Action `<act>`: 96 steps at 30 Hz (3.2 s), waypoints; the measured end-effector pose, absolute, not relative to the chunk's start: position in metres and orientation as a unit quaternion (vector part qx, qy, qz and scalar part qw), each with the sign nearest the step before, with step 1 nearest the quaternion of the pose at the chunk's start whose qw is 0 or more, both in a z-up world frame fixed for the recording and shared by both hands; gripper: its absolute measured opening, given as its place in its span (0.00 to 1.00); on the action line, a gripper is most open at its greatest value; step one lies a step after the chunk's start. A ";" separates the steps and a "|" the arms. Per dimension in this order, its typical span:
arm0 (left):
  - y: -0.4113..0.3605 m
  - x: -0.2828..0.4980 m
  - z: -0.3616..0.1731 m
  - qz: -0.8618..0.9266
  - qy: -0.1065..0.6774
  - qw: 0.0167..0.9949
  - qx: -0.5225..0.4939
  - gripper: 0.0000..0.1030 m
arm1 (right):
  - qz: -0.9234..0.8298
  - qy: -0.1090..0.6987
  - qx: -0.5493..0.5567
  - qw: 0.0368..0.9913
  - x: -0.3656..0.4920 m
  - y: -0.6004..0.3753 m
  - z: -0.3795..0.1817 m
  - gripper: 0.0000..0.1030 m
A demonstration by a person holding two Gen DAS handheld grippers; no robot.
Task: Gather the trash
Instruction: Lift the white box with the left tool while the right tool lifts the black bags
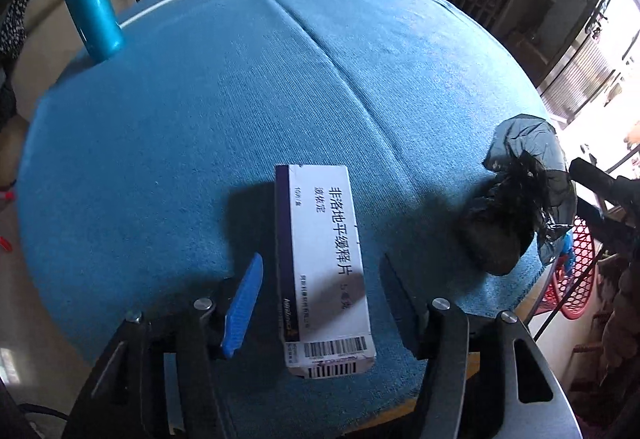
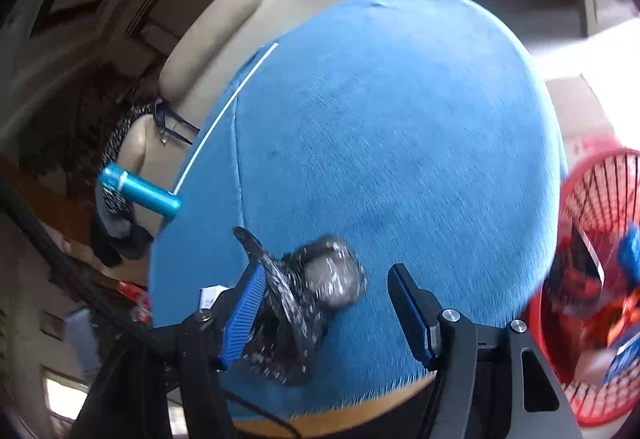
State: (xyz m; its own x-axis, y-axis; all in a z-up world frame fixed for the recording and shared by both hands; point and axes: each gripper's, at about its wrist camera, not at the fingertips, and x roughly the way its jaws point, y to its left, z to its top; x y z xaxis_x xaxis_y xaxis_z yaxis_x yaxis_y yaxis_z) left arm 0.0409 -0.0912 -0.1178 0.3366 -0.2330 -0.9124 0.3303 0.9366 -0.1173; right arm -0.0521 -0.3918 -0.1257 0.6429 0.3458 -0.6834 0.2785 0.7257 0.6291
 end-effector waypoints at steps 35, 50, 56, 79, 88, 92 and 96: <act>-0.088 0.044 -0.123 -0.183 0.544 0.819 0.027 0.46 | 0.058 0.478 0.284 0.829 -0.007 -0.313 -0.142 0.38; -0.122 0.020 -0.076 -0.174 0.478 0.856 0.087 0.45 | 0.039 0.412 0.253 0.875 -0.045 -0.344 -0.102 0.37; -0.136 0.016 -0.056 -0.167 0.445 0.871 0.125 0.45 | 0.026 0.383 0.243 0.891 -0.062 -0.360 -0.086 0.37; -0.197 -0.003 -0.024 -0.195 0.368 0.885 0.211 0.45 | -0.028 0.326 0.237 0.915 -0.104 -0.408 -0.055 0.37; -0.217 -0.010 -0.023 -0.207 0.358 0.881 0.230 0.45 | -0.041 0.313 0.237 0.919 -0.115 -0.418 -0.051 0.37; -0.226 -0.013 -0.024 -0.211 0.356 0.879 0.238 0.45 | -0.047 0.310 0.237 0.919 -0.120 -0.423 -0.051 0.37; -0.234 -0.016 -0.024 -0.217 0.353 0.876 0.246 0.45 | -0.056 0.309 0.243 0.918 -0.123 -0.431 -0.052 0.37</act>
State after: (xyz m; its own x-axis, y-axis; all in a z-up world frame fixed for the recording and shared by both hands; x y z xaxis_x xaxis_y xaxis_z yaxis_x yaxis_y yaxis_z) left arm -0.0156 -0.2343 -0.0241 0.6571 -0.2061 -0.7251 0.5535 0.7849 0.2786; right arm -0.1232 -0.4313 -0.0519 0.8034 0.0475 -0.5935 0.2522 0.8758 0.4116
